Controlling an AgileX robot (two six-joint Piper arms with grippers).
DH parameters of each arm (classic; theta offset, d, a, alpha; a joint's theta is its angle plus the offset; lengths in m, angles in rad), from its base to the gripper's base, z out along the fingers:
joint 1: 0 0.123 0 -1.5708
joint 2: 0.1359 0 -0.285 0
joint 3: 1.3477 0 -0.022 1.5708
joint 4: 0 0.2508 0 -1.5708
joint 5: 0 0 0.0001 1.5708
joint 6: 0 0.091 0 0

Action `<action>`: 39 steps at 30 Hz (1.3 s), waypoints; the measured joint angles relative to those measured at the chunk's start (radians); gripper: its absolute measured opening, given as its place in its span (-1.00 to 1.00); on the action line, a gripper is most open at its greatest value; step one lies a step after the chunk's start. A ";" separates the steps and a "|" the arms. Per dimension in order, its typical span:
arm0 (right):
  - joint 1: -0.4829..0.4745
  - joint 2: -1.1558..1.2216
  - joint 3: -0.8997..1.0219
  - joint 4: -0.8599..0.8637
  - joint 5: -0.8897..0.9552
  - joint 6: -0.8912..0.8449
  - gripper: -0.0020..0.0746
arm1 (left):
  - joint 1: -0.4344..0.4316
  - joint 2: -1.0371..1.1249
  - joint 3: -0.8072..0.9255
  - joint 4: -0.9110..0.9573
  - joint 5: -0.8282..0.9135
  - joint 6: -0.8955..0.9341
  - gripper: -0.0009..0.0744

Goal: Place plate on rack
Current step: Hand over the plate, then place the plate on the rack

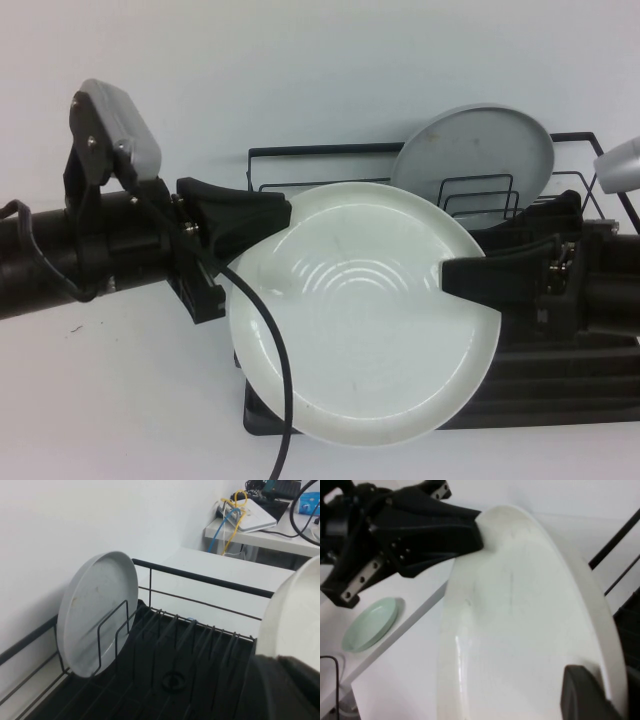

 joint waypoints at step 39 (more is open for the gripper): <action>0.006 0.000 -0.580 -0.955 -0.295 0.219 -0.67 | 0.004 -0.773 0.089 0.438 -0.385 -0.468 -0.97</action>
